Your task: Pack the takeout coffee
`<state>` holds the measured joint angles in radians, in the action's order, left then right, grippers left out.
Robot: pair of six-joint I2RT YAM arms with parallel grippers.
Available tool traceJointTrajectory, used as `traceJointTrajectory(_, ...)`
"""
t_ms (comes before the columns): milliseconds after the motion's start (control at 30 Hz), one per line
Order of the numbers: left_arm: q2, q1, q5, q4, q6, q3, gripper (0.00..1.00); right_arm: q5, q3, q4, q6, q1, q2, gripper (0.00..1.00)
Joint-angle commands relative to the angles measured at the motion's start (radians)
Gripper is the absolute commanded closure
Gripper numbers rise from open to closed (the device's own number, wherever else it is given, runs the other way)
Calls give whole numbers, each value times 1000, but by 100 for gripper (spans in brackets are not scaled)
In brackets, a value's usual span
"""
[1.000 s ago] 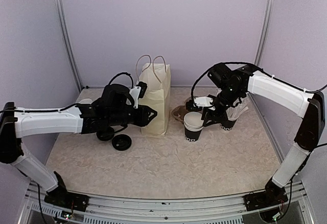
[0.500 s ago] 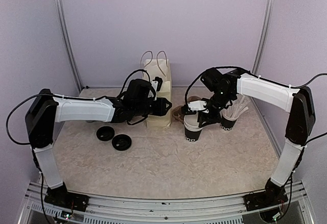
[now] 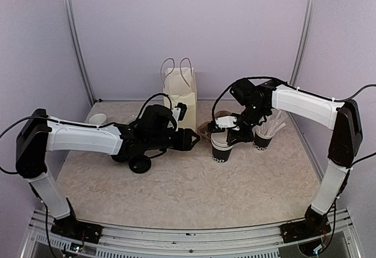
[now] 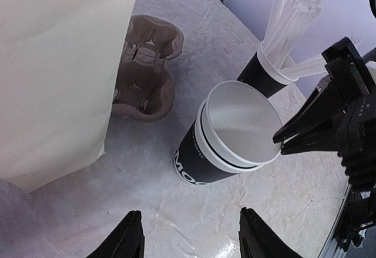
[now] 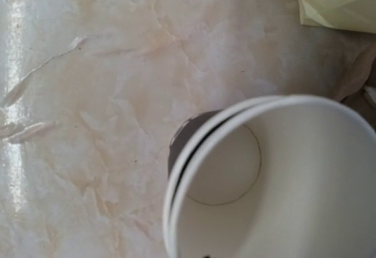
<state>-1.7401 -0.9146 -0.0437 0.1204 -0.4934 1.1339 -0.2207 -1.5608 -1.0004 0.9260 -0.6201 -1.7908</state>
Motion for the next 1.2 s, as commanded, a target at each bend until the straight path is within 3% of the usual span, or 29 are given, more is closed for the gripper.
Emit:
traceJointTrajectory(0, 70, -16, -24, 16, -33, -64, 45, 10, 10, 6, 2, -20, -13, 88)
traceJointTrajectory(400, 93, -16, -66, 0, -9, -82, 45, 42, 10, -9, 11, -40, -29, 85)
traceJointTrajectory(633, 98, -16, -68, 12, -13, -102, 45, 37, -7, -32, 8, -43, -44, 99)
traceJointTrajectory(767, 116, -33, -91, 61, 15, -141, 44, 5, -65, -69, -14, -42, -47, 100)
traceJointTrajectory(833, 130, -71, -141, 122, 85, -171, 40, -18, -114, -99, -30, -43, -46, 100)
traceJointTrajectory(900, 138, -115, -213, 156, 147, -178, 28, -47, -176, -140, -52, -42, -51, 100)
traceJointTrajectory(967, 120, -126, -259, 119, 124, -135, 21, -73, -226, -180, -79, -43, -54, 100)
traceJointTrajectory(1167, 10, -95, -169, 32, -86, 23, 27, -83, -246, -181, -136, -43, -21, 100)
